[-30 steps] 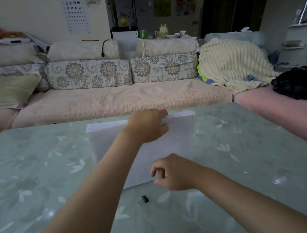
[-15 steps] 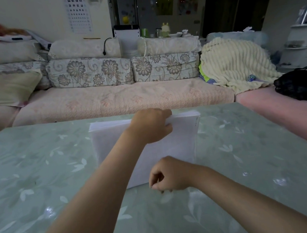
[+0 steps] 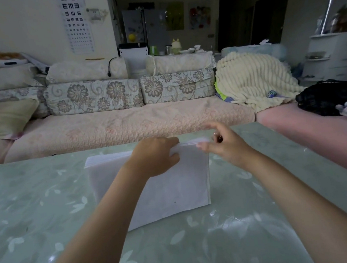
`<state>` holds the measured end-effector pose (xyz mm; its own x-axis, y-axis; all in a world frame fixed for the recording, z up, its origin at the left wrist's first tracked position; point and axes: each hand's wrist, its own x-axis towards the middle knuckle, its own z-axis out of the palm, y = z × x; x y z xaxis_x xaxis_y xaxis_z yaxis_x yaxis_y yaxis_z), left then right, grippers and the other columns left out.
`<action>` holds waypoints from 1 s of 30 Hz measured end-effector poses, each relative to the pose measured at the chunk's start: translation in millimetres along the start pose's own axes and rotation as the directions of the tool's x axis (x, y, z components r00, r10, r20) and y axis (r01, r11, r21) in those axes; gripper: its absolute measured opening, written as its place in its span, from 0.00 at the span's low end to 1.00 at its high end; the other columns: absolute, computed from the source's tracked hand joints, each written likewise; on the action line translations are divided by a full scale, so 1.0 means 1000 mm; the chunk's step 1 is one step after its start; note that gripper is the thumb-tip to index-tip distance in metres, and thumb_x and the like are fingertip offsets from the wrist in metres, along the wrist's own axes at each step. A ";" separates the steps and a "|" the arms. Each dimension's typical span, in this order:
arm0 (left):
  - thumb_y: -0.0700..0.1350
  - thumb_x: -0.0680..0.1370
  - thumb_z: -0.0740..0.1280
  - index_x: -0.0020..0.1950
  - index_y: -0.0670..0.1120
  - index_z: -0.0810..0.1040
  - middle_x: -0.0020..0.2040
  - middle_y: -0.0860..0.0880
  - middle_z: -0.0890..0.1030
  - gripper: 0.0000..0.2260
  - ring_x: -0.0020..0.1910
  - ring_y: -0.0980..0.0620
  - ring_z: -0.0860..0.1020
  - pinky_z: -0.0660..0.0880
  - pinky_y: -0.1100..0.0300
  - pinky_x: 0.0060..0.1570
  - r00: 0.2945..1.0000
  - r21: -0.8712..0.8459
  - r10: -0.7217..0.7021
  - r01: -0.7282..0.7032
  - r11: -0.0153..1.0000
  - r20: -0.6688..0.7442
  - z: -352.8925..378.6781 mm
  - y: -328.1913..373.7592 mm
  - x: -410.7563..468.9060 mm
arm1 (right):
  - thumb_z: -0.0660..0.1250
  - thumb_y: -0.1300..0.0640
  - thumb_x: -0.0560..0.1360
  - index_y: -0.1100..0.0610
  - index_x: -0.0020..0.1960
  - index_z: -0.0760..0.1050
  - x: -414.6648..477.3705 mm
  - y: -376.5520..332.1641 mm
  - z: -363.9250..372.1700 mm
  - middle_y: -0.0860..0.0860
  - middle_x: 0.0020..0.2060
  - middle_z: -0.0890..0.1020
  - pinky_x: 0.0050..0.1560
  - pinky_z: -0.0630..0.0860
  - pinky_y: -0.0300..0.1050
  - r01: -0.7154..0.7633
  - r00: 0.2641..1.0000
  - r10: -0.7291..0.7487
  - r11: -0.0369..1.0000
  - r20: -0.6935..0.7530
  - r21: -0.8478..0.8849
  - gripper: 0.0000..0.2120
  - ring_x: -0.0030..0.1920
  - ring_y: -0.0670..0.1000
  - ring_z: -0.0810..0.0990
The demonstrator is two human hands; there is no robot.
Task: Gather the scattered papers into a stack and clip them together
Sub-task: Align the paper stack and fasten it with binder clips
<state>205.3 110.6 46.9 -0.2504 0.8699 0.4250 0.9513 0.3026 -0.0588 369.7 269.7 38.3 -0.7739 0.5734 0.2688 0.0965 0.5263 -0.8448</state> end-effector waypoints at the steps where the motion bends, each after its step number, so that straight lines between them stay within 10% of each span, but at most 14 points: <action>1: 0.54 0.77 0.60 0.52 0.51 0.73 0.46 0.49 0.80 0.09 0.46 0.45 0.78 0.69 0.57 0.38 1.000 0.000 -0.002 0.002 1.000 -0.001 -0.001 0.001 0.000 | 0.76 0.48 0.71 0.46 0.65 0.74 0.001 0.004 0.003 0.42 0.39 0.72 0.40 0.68 0.34 -0.025 0.998 0.024 1.000 0.066 0.017 0.24 0.36 0.39 0.73; 4: 0.53 0.77 0.60 0.51 0.51 0.73 0.45 0.49 0.80 0.08 0.45 0.45 0.78 0.72 0.57 0.39 0.999 -0.012 -0.018 0.018 1.000 0.026 -0.003 0.003 0.001 | 0.73 0.60 0.75 0.51 0.52 0.81 0.009 0.015 0.010 0.45 0.35 0.77 0.38 0.70 0.36 0.036 0.997 -0.039 0.999 0.062 0.040 0.09 0.33 0.40 0.74; 12: 0.50 0.76 0.62 0.61 0.52 0.72 0.51 0.51 0.78 0.14 0.50 0.48 0.76 0.66 0.58 0.42 1.000 -0.032 -0.015 0.015 0.999 -0.002 -0.004 0.033 0.021 | 0.71 0.62 0.76 0.50 0.42 0.80 0.021 0.022 0.014 0.50 0.36 0.78 0.41 0.71 0.42 0.083 0.996 -0.084 0.995 0.027 0.051 0.08 0.36 0.46 0.73; 21: 0.50 0.78 0.58 0.54 0.49 0.73 0.45 0.51 0.80 0.09 0.41 0.46 0.78 0.68 0.57 0.34 0.990 0.011 0.021 -0.020 1.000 -0.139 0.018 0.038 0.028 | 0.51 0.69 0.79 0.57 0.47 0.76 0.030 0.012 0.000 0.52 0.33 0.68 0.34 0.64 0.44 -0.165 0.985 0.155 0.967 0.070 0.192 0.16 0.32 0.49 0.66; 25: 0.50 0.78 0.58 0.55 0.50 0.73 0.46 0.51 0.80 0.09 0.42 0.46 0.77 0.68 0.57 0.35 0.992 -0.019 0.021 -0.024 1.000 -0.125 0.019 0.037 0.028 | 0.57 0.63 0.83 0.54 0.59 0.75 0.029 0.010 -0.018 0.53 0.35 0.74 0.42 0.77 0.48 -0.016 1.000 0.017 1.000 0.004 -0.012 0.11 0.34 0.50 0.76; 30: 0.51 0.77 0.59 0.56 0.52 0.73 0.47 0.51 0.80 0.09 0.44 0.46 0.78 0.65 0.58 0.35 0.992 -0.034 -0.005 0.000 0.999 -0.128 0.018 0.037 0.029 | 0.70 0.72 0.73 0.63 0.62 0.79 0.029 0.000 -0.012 0.59 0.44 0.82 0.50 0.80 0.36 0.126 0.982 -0.100 0.978 -0.158 0.164 0.18 0.43 0.48 0.83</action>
<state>230.0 153.7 40.8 -0.2297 0.8115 0.5374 0.9568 0.2894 -0.0281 354.6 294.1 51.4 -0.6706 0.6104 0.4216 -0.1059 0.4837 -0.8688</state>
